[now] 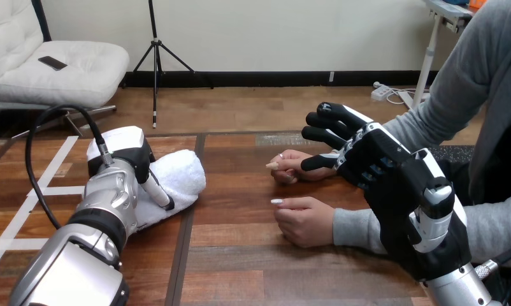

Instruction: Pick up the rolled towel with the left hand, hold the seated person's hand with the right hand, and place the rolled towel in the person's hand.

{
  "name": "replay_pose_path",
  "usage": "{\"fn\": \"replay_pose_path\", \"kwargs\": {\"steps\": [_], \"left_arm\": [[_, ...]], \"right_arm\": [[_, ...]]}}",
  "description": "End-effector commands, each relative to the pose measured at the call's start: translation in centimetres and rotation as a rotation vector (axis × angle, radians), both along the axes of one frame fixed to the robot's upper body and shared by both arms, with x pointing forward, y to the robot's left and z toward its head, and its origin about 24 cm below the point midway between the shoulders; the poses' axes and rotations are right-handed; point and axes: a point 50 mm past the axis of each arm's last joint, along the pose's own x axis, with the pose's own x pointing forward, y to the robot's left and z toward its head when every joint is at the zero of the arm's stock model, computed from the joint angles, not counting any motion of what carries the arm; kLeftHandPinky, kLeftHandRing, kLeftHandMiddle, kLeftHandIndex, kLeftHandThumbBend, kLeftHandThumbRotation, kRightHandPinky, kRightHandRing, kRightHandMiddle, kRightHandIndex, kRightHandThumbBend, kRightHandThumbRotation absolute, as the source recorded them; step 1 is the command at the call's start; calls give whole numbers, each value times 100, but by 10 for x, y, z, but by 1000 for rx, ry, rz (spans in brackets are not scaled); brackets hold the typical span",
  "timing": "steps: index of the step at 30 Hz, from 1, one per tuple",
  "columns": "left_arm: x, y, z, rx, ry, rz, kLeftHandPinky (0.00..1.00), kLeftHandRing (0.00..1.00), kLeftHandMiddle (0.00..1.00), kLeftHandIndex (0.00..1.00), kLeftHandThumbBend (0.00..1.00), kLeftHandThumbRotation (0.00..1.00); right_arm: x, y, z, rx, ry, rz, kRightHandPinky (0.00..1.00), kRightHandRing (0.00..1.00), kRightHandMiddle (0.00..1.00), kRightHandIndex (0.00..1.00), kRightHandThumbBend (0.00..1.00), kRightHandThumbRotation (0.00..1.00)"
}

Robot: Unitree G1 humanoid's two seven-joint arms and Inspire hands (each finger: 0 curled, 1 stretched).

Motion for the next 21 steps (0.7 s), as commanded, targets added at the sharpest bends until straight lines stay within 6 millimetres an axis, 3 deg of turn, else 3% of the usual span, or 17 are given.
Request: {"fn": "replay_pose_path", "kwargs": {"steps": [1, 7, 14, 21], "left_arm": [[1, -4, 0, 20, 7, -17, 50, 71, 75, 71, 79, 12], [1, -4, 0, 60, 36, -29, 57, 75, 78, 76, 80, 18], [1, -4, 1, 108, 61, -44, 81, 85, 86, 83, 82, 32], [2, -5, 2, 128, 68, -45, 91, 89, 88, 83, 85, 41]], "right_arm": [[3, -2, 19, 11, -100, -9, 68, 84, 86, 84, 100, 100], [3, -2, 19, 10, -99, -9, 68, 84, 85, 84, 100, 100], [3, -2, 20, 10, -99, -9, 68, 84, 85, 84, 100, 100], [4, -3, 21, 7, -105, -11, 68, 84, 85, 84, 100, 100]]}}
